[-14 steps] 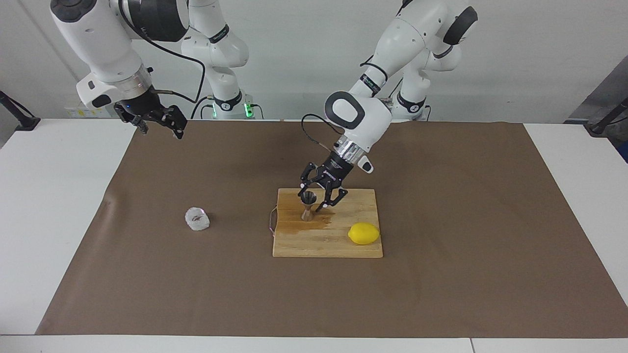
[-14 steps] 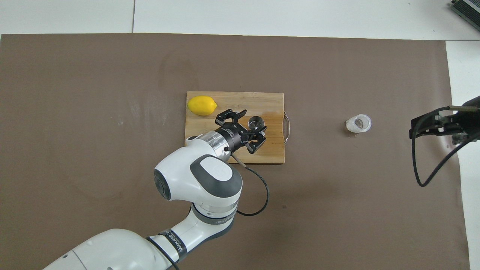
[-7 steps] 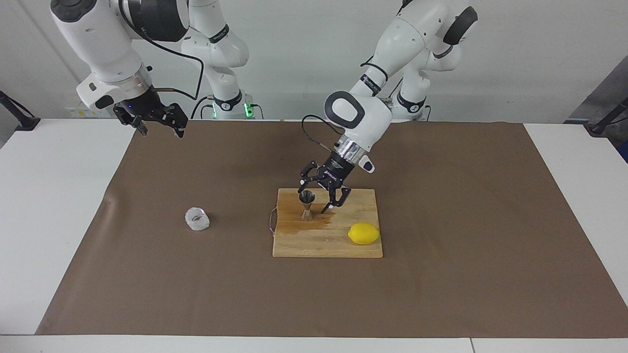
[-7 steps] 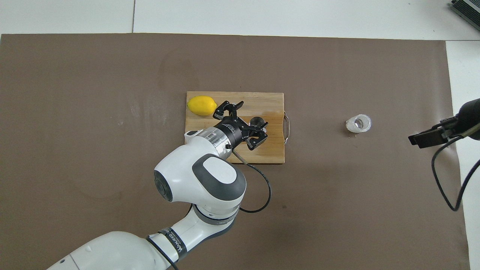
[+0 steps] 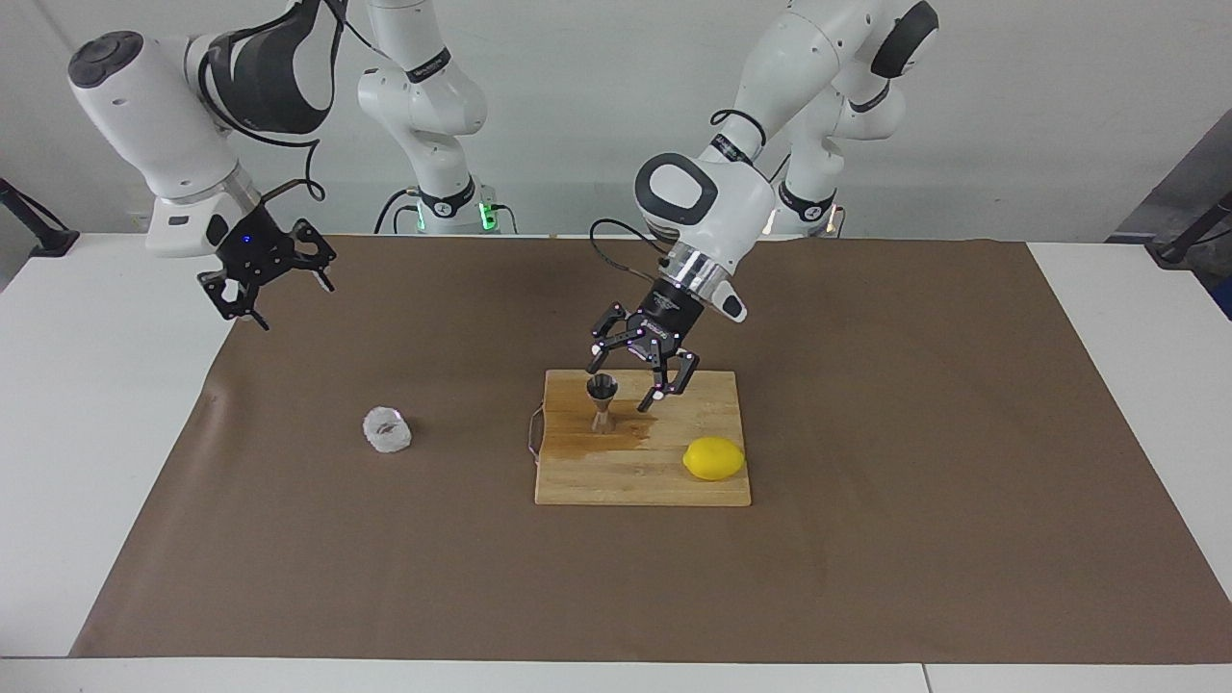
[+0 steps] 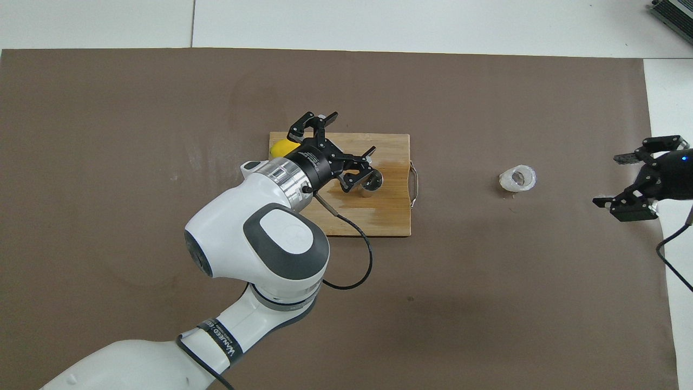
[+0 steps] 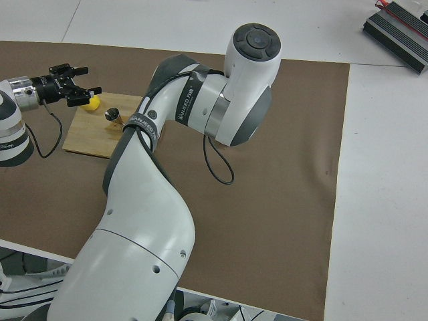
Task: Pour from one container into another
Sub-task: 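Retract the left gripper while the right gripper grasps the white cup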
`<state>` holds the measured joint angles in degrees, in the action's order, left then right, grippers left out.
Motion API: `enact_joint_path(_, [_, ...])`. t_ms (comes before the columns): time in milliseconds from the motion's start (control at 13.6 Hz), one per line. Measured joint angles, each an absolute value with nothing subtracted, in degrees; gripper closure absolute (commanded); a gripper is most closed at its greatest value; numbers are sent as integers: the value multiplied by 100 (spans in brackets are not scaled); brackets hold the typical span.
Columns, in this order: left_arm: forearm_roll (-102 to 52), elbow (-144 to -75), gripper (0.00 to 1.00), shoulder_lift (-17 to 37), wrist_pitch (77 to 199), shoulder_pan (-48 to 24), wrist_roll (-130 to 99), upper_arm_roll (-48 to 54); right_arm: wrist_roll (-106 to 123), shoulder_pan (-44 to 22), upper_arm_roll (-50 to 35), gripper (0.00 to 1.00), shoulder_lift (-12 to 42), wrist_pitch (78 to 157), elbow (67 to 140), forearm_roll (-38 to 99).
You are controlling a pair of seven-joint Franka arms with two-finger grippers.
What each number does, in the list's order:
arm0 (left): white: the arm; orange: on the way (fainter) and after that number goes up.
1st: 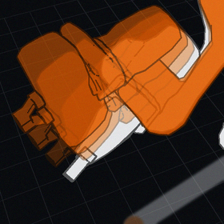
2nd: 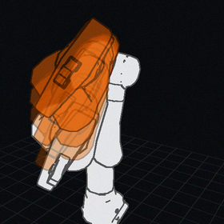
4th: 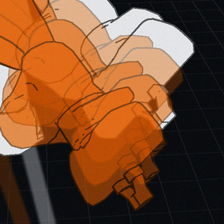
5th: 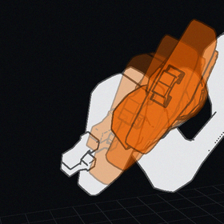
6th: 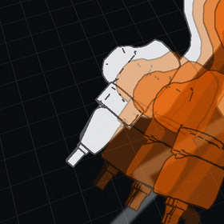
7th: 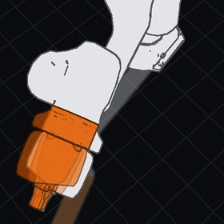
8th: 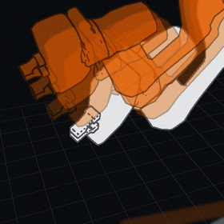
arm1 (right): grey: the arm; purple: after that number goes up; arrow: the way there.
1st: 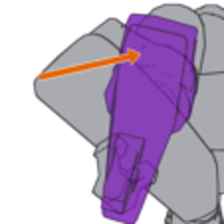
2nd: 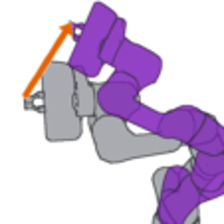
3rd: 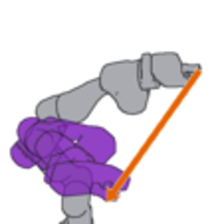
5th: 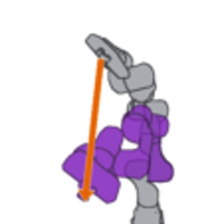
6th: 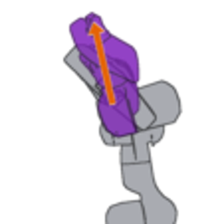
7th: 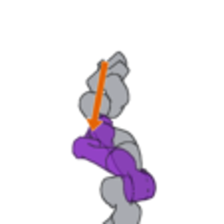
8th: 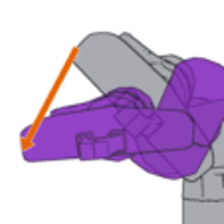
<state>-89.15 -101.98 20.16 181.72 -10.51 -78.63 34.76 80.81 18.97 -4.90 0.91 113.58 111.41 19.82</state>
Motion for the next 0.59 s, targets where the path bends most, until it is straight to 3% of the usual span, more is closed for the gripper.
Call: enact_joint_path(588, [-6940,-10474,0,1742,15630,96,-7819,3445,10717,2138,-498,0,1435,11840,11153,3792])
